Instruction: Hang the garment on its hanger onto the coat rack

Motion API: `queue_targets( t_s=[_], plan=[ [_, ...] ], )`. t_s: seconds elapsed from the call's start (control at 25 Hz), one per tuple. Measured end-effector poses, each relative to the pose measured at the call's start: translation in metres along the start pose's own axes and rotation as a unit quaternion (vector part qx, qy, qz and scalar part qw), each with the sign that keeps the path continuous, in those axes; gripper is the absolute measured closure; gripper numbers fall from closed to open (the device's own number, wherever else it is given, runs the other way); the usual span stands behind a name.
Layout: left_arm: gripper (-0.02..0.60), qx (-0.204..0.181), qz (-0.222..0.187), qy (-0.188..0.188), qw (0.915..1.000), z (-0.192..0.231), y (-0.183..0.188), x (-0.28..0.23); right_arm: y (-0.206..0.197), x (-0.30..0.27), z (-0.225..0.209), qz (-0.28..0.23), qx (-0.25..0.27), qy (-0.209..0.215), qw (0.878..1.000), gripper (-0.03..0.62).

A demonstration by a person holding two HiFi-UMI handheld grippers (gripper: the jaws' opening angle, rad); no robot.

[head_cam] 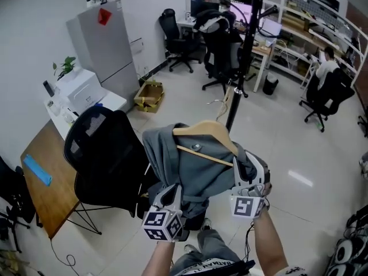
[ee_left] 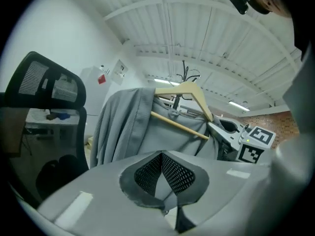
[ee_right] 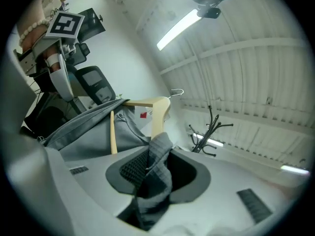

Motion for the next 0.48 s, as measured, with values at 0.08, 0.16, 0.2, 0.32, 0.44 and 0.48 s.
queue_targets(
  t_s=[0.08, 0.16, 0.2, 0.32, 0.44, 0.48],
  plan=[
    [0.589, -0.014, -0.007, -0.009, 0.9998, -0.008, 0.015, 0.002, 0.023, 0.001, -0.024, -0.025, 0.01, -0.012, 1.0, 0.462],
    [0.589, -0.044, -0.026, -0.014, 0.9986, -0.019, 0.041, 0.002, 0.046, 0.004, -0.054, -0.053, 0.022, -0.021, 0.998, 0.463],
    [0.589, -0.057, -0.037, -0.017, 0.9975, -0.026, 0.056, 0.001, 0.056, 0.006, -0.071, -0.065, 0.025, -0.025, 0.997, 0.462],
    [0.589, -0.08, -0.068, -0.031, 0.994, -0.048, 0.097, -0.003, 0.076, 0.007, -0.123, -0.096, 0.022, -0.034, 0.995, 0.462],
    [0.59, -0.091, -0.092, -0.042, 0.9907, -0.07, 0.128, -0.018, 0.081, 0.0, -0.175, -0.113, 0.009, -0.043, 0.993, 0.462],
    [0.589, -0.095, -0.098, -0.043, 0.9897, -0.077, 0.136, -0.026, 0.081, -0.003, -0.191, -0.114, 0.007, -0.046, 0.992, 0.462]
  ],
)
Point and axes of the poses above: the fingertips, and each gripper's own axes: x backward along the fingers, z to its left, y out of its top, the point moved 2 cm from there along x, backward along the fingers, and after that the axes turned 15 degrees about -x, right-handed, at the moved point
